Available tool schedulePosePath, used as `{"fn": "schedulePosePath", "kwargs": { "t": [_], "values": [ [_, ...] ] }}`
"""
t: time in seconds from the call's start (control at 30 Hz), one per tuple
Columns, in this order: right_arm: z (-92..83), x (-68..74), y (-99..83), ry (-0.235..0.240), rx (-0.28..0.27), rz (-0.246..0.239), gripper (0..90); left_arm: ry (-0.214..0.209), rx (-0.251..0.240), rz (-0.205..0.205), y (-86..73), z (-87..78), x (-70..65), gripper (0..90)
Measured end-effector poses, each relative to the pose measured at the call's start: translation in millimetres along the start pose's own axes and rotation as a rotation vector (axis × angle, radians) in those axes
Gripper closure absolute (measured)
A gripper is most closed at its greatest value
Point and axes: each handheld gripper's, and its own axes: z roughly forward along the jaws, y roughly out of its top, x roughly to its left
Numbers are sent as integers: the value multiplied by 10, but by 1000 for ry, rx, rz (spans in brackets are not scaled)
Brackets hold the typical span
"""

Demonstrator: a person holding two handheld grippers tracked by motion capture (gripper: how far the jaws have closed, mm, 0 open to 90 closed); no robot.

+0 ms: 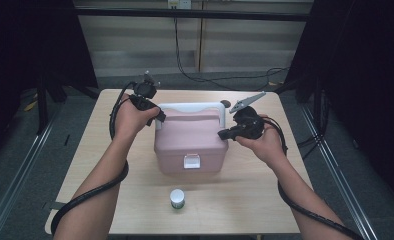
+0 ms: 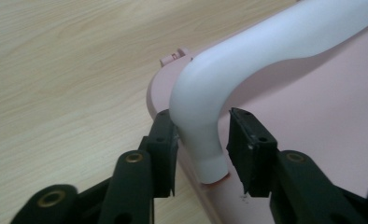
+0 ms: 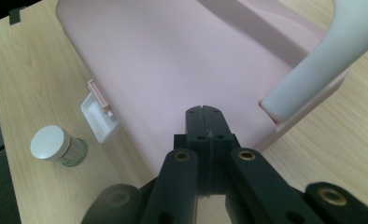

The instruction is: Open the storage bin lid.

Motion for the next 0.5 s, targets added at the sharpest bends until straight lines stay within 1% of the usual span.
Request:
{"fn": "schedulePosePath", "kwargs": {
  "t": [0.07,0.1,0.2,0.23,0.3,0.4,0.43,0.47,0.5],
  "values": [
    [0,-8,-6,5,-4,5,900,7,5,-2,10,2,-1,662],
    [0,-9,-7,4,-5,6,900,15,9,5,17,0,2,665],
    [-2,-8,-7,3,-3,9,900,20,5,0,24,-1,-5,671],
    [-3,-6,-7,2,-2,7,900,16,-3,-12,25,-2,-9,675],
    [-2,-4,-9,2,-4,9,900,10,-8,-5,32,-16,3,685],
    [-1,-9,-17,10,-11,8,900,3,-21,-16,33,-35,-12,702],
    [0,-10,-18,8,-14,2,900,0,-24,1,37,-48,-7,705],
    [-4,-6,-23,8,-16,6,900,0,-30,-9,33,-54,-15,710],
    [-6,-2,-32,10,-20,11,900,-1,-30,-3,35,-60,-11,712]
  ]
}}
